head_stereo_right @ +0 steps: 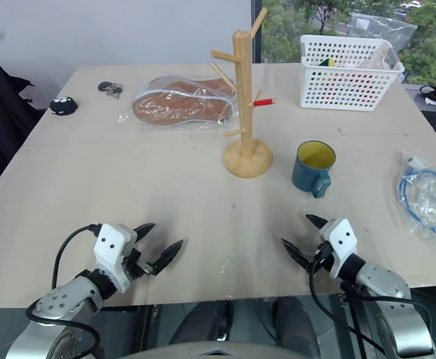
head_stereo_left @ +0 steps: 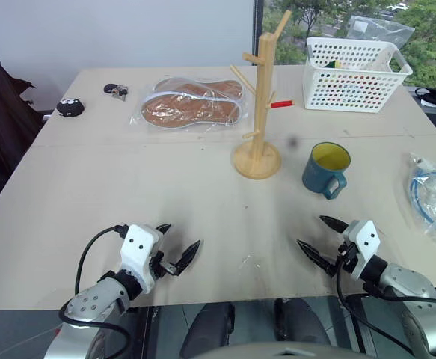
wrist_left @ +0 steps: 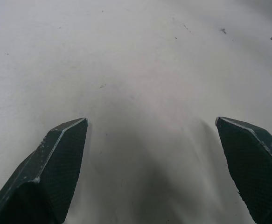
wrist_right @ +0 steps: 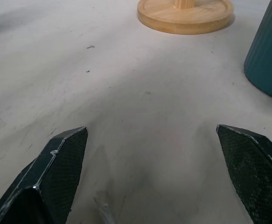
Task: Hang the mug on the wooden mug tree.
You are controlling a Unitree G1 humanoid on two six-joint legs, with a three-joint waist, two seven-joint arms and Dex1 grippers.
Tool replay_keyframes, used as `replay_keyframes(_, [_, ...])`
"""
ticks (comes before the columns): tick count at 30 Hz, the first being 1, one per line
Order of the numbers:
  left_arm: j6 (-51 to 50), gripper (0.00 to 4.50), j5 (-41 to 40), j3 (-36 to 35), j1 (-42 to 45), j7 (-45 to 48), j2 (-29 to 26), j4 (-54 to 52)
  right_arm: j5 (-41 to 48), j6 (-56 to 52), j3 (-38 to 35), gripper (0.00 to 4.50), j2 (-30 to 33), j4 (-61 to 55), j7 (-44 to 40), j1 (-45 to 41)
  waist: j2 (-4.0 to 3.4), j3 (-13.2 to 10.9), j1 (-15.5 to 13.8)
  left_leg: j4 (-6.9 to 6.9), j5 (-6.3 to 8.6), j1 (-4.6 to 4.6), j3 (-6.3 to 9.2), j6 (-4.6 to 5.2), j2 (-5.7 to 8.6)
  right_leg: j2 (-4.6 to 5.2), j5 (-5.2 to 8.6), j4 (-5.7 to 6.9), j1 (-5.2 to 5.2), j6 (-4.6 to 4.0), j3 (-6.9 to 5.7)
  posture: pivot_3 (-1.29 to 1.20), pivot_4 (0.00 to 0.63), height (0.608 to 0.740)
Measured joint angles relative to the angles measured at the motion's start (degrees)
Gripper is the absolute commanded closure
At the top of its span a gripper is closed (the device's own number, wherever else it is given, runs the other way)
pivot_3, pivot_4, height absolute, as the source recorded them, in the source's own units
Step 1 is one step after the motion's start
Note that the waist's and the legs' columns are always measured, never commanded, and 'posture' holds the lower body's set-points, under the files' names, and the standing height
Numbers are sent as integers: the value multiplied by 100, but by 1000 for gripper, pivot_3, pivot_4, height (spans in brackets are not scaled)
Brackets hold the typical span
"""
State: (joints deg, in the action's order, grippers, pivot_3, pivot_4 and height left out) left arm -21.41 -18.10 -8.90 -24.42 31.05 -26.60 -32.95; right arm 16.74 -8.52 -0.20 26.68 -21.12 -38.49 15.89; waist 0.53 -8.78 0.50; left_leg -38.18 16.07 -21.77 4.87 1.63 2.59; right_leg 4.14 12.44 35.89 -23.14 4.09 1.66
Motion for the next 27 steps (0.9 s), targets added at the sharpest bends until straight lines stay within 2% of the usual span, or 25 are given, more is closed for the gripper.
replay_keyframes(6, [317, 0, 31, 311, 680, 125, 135, 506, -160, 150, -61, 18, 0, 252, 121, -93, -2, 1, -50, -6, -1, 2, 4, -1, 3, -1, -3, 0, 8, 3, -5, 0, 150, 740])
replay_keyframes(20, [486, 0, 85, 637, 612, 120, 228, 552, -179, 77, -151, 18, -44, 220, 379, 17, -2, 0, -9, -1, 0, 3, 4, 0, 1, 0, -1, 0, 7, 2, -3, 0, 150, 740])
replay_keyframes(24, [544, 0, 124, 736, 654, 166, 188, 553, -52, -287, -335, 18, -357, 89, 855, -60, -2, 0, -12, -1, 0, 2, 5, -1, 1, -1, -2, 0, 7, 3, -3, 0, 150, 740])
replay_keyframes(27, [457, 0, 102, 911, 988, 441, -116, 528, -77, -648, -500, 18, -763, -33, 1538, -280, -6, 0, -23, -2, -1, 2, 7, -1, 2, -1, -1, 1, 7, -1, -5, 0, 150, 740])
